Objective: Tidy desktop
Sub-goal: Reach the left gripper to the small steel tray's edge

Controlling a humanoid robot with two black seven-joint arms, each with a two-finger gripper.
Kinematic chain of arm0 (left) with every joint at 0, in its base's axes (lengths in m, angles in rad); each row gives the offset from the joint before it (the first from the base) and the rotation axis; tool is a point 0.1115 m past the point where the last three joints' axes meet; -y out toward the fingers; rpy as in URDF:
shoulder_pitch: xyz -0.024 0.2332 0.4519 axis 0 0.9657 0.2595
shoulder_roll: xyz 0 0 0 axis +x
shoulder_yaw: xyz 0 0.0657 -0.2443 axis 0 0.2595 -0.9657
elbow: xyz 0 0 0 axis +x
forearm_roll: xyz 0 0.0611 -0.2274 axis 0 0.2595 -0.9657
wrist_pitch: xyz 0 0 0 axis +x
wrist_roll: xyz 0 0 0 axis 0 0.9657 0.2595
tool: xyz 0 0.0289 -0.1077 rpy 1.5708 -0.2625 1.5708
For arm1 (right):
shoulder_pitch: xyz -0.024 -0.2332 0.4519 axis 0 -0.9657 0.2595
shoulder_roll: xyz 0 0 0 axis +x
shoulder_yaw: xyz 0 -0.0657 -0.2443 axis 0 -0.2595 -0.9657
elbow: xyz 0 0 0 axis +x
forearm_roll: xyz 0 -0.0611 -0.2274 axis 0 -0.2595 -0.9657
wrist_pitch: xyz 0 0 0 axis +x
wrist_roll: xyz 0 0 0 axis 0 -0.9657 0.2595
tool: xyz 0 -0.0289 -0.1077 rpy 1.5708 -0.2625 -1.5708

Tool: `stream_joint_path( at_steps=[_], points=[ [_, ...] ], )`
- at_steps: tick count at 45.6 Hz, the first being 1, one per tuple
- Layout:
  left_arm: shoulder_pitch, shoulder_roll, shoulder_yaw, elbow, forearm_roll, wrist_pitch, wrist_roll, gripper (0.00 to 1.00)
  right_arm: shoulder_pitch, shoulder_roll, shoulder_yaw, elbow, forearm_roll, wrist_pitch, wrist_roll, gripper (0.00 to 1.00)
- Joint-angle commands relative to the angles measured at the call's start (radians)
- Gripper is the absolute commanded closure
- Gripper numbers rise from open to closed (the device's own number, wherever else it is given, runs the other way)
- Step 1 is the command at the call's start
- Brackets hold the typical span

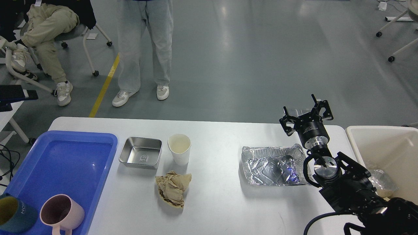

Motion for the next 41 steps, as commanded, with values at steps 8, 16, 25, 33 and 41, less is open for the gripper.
stream_joint_path(
  at_steps=[8,16,25,33,41],
  points=[
    [0.005,-0.303,0.008,0.252,0.155,0.038,0.000,0.06,0.002,0.000,-0.005,0.000,0.000,-0.002,0.000,0.00],
    [0.007,-0.458,0.104,0.321,0.191,0.101,0.005,0.08,0.002,0.000,-0.005,0.000,0.000,-0.004,0.000,0.00],
    [0.005,-0.617,0.305,0.396,0.202,0.246,0.060,0.12,-0.001,0.000,-0.005,0.000,0.000,-0.004,0.000,0.00],
    [0.007,-0.779,0.379,0.544,0.201,0.291,0.060,0.14,-0.002,0.000,-0.006,0.000,0.000,-0.004,0.000,0.00],
    [0.007,-0.868,0.382,0.616,0.201,0.302,0.060,0.16,-0.002,-0.003,-0.006,0.000,0.000,-0.004,0.000,0.00]
  ],
)
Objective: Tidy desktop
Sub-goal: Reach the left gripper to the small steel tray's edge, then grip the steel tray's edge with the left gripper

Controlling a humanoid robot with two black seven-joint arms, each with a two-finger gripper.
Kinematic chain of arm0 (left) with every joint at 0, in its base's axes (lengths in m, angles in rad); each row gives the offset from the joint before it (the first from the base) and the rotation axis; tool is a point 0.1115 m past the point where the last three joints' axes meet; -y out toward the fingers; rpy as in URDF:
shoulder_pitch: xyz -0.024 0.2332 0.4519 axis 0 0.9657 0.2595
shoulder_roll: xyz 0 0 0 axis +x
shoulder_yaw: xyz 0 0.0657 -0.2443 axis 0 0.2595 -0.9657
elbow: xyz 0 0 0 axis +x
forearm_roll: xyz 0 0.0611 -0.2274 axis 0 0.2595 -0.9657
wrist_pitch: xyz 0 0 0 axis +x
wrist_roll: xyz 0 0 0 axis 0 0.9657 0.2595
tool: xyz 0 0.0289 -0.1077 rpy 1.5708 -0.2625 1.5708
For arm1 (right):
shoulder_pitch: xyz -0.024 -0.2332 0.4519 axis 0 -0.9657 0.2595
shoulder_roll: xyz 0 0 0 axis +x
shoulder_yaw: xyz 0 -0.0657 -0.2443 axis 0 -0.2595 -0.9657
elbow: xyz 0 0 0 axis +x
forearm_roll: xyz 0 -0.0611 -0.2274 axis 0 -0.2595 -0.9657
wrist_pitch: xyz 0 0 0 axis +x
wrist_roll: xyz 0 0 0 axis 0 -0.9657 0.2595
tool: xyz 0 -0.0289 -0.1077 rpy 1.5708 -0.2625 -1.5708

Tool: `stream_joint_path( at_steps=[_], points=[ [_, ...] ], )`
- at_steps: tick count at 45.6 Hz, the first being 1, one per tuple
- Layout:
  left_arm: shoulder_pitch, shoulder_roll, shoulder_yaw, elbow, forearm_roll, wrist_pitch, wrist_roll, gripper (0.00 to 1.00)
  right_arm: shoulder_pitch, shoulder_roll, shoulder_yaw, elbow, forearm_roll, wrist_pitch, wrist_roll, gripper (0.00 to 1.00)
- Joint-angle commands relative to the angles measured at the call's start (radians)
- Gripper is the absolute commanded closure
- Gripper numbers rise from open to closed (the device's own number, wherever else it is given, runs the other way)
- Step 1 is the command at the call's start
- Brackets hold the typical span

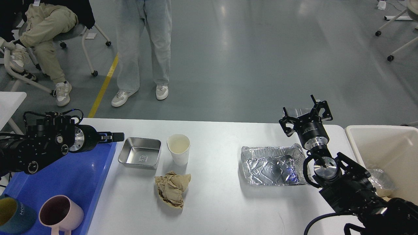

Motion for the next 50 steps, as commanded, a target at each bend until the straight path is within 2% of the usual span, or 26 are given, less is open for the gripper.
stream_joint_path(
  at_steps=[1,8,19,29,50],
  points=[
    [0.001,-0.067,0.003,0.056,0.000,0.004,-0.001,0.16,0.000,-0.003,0.000,0.000,0.000,0.000,0.000,0.00],
    [0.018,-0.115,0.003,0.102,0.000,0.004,0.001,0.19,-0.002,-0.006,0.001,0.000,0.000,0.002,0.000,0.00],
    [0.021,-0.116,0.013,0.112,0.001,0.008,0.016,0.23,-0.012,-0.012,0.001,0.000,0.000,0.005,-0.002,0.00],
    [0.018,-0.136,0.108,0.137,-0.011,0.067,0.013,0.24,-0.020,-0.012,0.001,0.000,0.000,0.005,-0.002,0.00],
    [0.047,-0.199,0.108,0.182,-0.023,0.093,0.009,0.27,-0.018,-0.012,0.001,0.000,0.000,0.005,-0.002,0.00]
  ],
)
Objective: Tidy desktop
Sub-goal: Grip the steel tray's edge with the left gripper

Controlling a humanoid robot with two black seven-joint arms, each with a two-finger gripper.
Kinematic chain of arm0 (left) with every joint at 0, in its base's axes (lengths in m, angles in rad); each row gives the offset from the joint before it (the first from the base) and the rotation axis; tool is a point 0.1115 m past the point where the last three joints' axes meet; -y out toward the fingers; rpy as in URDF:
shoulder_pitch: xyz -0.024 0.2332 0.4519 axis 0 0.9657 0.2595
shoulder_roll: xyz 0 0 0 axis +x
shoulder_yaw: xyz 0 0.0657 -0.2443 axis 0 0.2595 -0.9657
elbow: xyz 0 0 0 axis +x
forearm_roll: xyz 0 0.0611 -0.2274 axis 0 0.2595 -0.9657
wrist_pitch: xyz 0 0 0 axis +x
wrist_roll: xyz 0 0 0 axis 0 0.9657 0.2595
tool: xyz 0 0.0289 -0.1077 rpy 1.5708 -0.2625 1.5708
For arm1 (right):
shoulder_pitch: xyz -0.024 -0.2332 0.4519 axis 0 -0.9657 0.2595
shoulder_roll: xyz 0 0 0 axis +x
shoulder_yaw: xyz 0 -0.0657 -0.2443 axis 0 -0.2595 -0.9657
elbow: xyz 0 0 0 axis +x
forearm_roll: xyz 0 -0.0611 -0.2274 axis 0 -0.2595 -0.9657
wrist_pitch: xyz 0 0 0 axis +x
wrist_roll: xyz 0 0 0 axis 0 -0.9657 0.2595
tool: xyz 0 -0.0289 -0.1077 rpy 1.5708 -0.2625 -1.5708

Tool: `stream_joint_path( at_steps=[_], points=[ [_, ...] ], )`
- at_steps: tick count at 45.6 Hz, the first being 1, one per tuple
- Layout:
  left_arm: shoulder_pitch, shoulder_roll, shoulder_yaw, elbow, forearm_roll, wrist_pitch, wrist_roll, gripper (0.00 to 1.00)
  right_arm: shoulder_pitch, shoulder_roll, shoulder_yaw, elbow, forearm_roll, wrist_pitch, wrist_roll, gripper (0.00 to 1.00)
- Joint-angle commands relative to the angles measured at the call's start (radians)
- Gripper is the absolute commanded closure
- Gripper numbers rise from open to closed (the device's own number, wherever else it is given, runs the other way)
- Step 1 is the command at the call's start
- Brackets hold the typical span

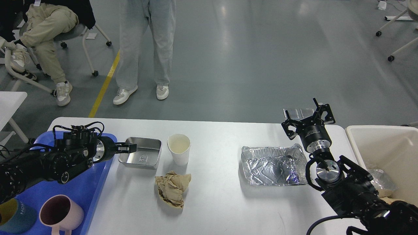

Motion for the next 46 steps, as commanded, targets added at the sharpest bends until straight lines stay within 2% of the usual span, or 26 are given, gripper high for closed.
stream_joint_path(
  at_steps=[1,6,13,29,46],
  points=[
    [0.005,-0.002,0.001,0.005,0.000,0.002,0.000,0.28,-0.002,-0.003,0.000,0.000,0.000,0.000,-0.001,0.00],
    [0.005,-0.002,0.001,0.005,0.000,0.002,0.000,0.30,-0.005,-0.001,0.000,0.000,0.000,0.000,0.000,0.00],
    [0.017,-0.002,0.001,0.019,0.000,0.000,-0.006,0.45,-0.006,-0.001,0.000,0.000,0.000,0.000,-0.001,0.00],
    [0.026,-0.018,0.001,0.046,0.000,-0.007,-0.009,0.63,-0.002,-0.001,0.000,0.000,0.000,0.000,-0.001,0.00],
    [0.046,-0.027,0.001,0.049,0.000,-0.009,-0.011,0.68,-0.003,-0.003,0.000,0.000,0.000,0.000,-0.001,0.00]
  ],
)
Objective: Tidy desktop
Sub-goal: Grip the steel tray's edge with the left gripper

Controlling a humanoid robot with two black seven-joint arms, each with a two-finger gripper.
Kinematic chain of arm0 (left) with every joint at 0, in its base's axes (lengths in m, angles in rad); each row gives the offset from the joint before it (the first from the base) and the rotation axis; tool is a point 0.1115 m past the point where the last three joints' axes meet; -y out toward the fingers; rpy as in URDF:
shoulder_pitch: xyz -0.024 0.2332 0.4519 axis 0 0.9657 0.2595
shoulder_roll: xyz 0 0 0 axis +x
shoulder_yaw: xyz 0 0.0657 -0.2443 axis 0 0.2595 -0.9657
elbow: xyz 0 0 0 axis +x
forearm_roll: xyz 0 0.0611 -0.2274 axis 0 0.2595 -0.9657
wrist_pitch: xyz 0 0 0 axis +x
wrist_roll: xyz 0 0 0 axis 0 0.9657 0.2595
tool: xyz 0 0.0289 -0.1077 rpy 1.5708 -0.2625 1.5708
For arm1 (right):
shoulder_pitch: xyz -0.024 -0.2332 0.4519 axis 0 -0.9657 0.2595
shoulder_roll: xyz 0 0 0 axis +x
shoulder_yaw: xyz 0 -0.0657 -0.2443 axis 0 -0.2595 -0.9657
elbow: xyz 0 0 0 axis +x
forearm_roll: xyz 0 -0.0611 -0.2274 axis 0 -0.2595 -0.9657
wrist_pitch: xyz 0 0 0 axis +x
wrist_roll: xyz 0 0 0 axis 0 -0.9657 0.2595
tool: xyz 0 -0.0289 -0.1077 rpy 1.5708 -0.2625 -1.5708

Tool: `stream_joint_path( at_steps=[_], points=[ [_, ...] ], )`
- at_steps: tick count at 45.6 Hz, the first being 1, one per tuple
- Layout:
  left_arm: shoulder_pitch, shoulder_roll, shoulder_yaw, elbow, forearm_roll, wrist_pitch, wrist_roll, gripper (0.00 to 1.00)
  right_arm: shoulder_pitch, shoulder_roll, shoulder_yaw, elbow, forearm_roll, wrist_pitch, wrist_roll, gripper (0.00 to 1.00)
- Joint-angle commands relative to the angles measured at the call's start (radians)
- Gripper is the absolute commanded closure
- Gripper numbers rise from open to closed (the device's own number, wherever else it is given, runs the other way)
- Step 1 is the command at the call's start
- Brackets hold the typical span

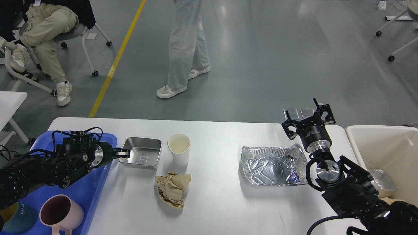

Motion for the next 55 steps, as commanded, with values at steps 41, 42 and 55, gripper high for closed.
stream_joint_path(
  at_steps=[41,42,55],
  points=[
    [0.007,0.005,0.000,0.001,-0.002,-0.006,-0.009,1.00,-0.002,-0.009,0.001,0.000,0.000,0.000,0.001,0.00],
    [0.007,0.005,0.000,0.001,-0.002,-0.006,-0.012,1.00,-0.002,-0.009,0.001,0.000,0.000,0.000,-0.001,0.00],
    [0.002,0.011,-0.008,-0.002,-0.002,-0.012,-0.021,1.00,0.000,-0.009,0.001,0.000,0.000,0.000,0.001,0.00]
  ],
)
